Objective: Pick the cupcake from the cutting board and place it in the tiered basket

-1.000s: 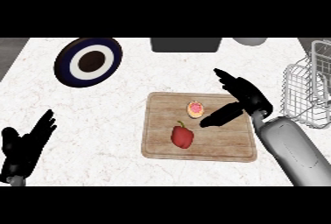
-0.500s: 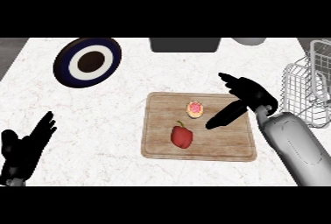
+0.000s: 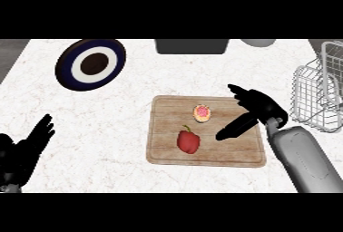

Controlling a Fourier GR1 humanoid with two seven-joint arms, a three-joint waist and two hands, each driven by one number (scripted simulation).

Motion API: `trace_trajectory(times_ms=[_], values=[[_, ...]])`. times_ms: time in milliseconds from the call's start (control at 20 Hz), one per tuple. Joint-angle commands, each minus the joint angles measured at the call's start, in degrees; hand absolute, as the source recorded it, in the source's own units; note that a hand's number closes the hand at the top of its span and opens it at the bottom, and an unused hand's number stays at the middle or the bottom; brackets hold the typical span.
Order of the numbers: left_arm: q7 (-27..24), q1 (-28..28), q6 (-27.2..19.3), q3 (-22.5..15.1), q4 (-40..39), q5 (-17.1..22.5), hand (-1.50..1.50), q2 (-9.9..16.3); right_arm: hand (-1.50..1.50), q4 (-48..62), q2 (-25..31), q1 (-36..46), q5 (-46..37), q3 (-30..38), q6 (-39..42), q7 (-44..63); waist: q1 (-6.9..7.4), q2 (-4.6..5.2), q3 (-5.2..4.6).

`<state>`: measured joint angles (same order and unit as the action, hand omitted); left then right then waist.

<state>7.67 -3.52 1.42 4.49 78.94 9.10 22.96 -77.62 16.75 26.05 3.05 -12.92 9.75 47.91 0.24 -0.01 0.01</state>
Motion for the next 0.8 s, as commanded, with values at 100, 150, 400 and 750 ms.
trace_trajectory(times_ms=[100, 150, 400, 750], values=[[1.0, -0.8, 2.8, 2.4, 0.9, -1.3, 0.00, -0.8, -1.50, 2.1, -2.5, -0.9, -2.8, 3.5, 3.3, -2.3, 0.04, -0.01, 0.00], [3.0, 5.5, 0.3, 1.7, -3.0, -2.7, 0.00, -2.3, -1.50, 2.4, -3.7, -0.9, -4.0, 2.9, 2.5, -3.5, -0.13, 0.03, -0.01], [-1.3, -2.1, 0.8, 1.9, 1.3, -4.9, 0.00, -4.2, -1.50, 0.5, -6.3, -5.0, -7.7, 2.7, 0.9, -6.7, -0.04, -0.04, 0.00], [0.4, 1.1, 3.1, 3.6, -1.3, -5.6, 0.00, -5.2, -1.50, 10.6, -9.5, 1.1, -11.0, 5.8, 1.3, -10.7, 0.04, 0.04, 0.00]])
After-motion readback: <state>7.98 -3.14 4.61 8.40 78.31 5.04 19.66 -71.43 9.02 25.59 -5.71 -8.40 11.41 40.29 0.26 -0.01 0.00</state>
